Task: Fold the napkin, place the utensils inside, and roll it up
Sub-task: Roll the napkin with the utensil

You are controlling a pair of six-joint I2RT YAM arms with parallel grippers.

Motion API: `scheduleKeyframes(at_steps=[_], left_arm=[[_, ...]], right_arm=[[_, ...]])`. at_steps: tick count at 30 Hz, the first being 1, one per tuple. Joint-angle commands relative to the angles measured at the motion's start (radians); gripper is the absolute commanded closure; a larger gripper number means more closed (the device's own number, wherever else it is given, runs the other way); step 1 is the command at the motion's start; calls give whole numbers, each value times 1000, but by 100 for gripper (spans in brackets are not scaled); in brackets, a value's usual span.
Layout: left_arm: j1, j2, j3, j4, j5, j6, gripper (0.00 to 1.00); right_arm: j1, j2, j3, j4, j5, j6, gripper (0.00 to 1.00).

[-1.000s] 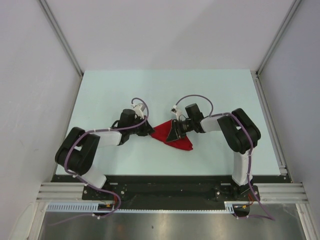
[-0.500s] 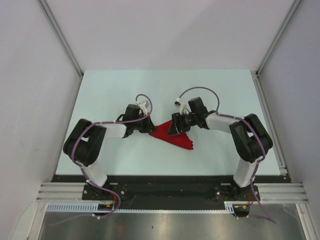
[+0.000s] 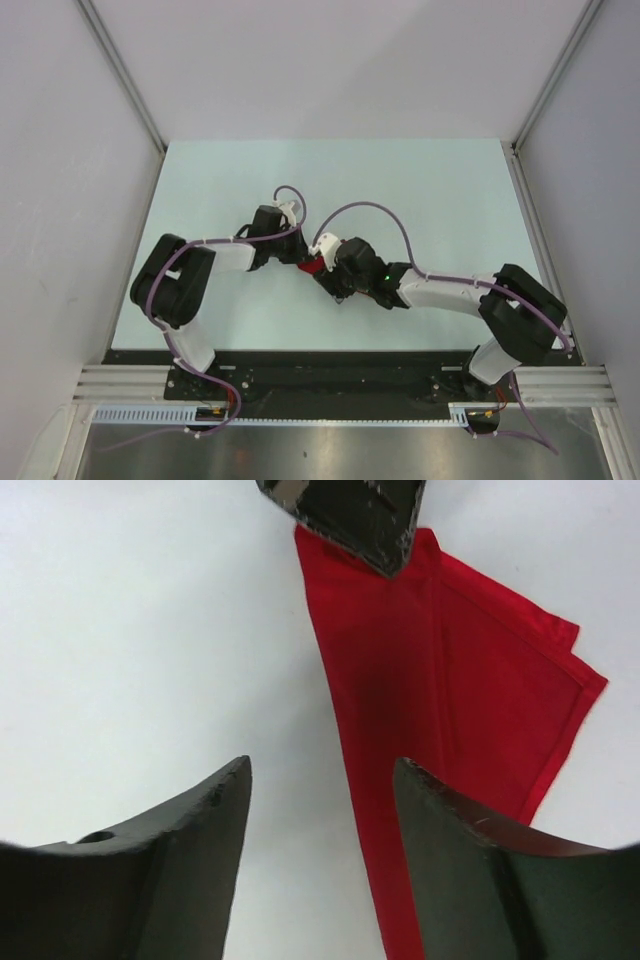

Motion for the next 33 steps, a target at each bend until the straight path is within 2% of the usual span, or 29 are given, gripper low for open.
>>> scheduleKeyframes(at_steps=[1,5,12,21,26,29,31,32,33], left_arm=[[-4,37,17,-63,-20,26,100],[-4,38,22,-63,-16,23,100],[-4,31,26,-56,-5,24,100],[-4,36,49,-36,33,24,100],[-4,48,78,-44,44,20,98],[-4,48,105,-55,39,18,93],[-4,38,124,-69,23,15,77],[-4,33,132,-75,15,15,72],[-4,19,149,-87,-3,12,62]], right_arm=[[53,54,0,51,269,-137,39],[78,123,4,67,329,-161,42],[55,170,7,90,329,-156,43],[-66,169,11,58,78,-108,43],[-86,205,34,34,5,-105,45],[-97,234,46,6,-42,-99,54],[-101,251,59,-8,-58,-89,62],[-105,255,62,-20,-80,-84,65],[-108,257,63,-26,-88,-75,67]])
